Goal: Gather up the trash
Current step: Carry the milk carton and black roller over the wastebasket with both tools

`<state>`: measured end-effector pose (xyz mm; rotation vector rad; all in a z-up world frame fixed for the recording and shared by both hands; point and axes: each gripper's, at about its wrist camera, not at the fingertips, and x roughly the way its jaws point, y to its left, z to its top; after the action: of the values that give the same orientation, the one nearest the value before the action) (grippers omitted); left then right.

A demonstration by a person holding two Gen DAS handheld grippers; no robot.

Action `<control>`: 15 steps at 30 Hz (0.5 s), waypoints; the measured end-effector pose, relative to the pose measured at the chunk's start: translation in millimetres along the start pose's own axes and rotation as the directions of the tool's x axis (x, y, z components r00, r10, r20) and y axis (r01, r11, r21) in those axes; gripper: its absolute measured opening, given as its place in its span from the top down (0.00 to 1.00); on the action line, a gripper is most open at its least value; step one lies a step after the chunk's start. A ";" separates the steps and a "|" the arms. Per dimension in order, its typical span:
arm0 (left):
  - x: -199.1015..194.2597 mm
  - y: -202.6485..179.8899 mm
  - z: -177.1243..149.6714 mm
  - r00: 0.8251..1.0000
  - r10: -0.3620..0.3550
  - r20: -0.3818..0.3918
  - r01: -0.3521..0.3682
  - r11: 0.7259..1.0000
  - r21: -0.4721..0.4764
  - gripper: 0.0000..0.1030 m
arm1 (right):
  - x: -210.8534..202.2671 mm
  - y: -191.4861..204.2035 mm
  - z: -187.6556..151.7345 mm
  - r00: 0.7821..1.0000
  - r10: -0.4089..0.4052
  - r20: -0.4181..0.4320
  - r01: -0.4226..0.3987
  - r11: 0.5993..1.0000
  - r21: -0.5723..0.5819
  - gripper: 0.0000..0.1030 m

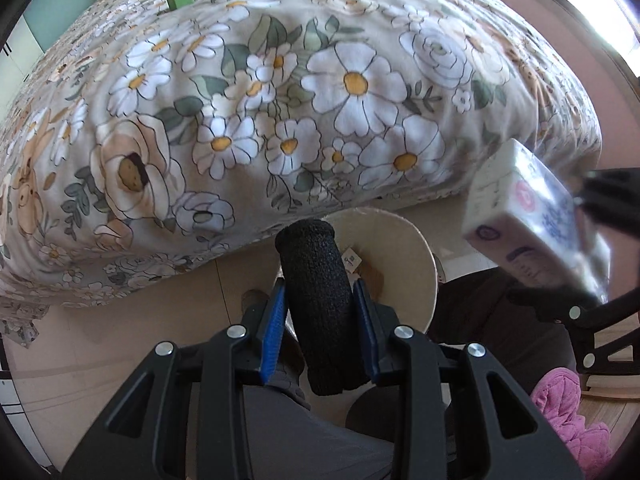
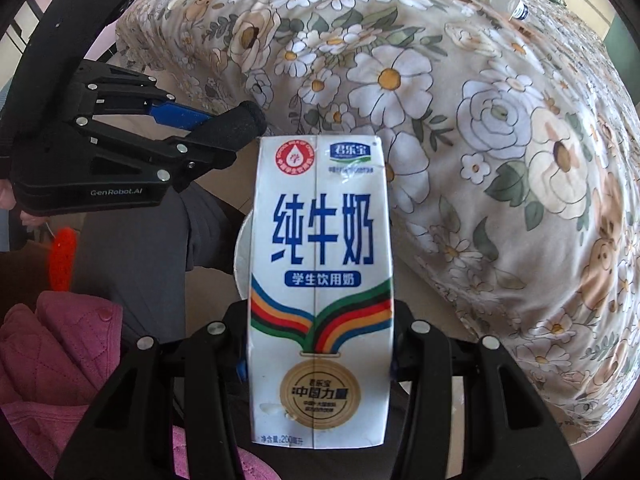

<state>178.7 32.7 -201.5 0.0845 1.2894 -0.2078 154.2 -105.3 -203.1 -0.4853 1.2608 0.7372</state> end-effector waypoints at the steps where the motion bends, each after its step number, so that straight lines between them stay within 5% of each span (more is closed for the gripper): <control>1: 8.0 -0.7 -2.0 1.000 0.002 -0.012 -0.002 1.000 0.000 0.66 | 8.8 0.9 -1.6 1.000 0.006 -0.012 -0.006 1.000 0.003 0.53; 15: 104.0 -8.8 -17.6 0.984 -0.045 -0.175 0.037 0.998 -0.048 0.66 | 104.7 -14.0 -13.2 0.988 0.085 -0.126 -0.072 0.992 0.100 0.53</control>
<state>187.6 16.1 -305.6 0.0384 1.4721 -0.2103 168.9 -100.1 -308.4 -0.4133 1.4373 0.7168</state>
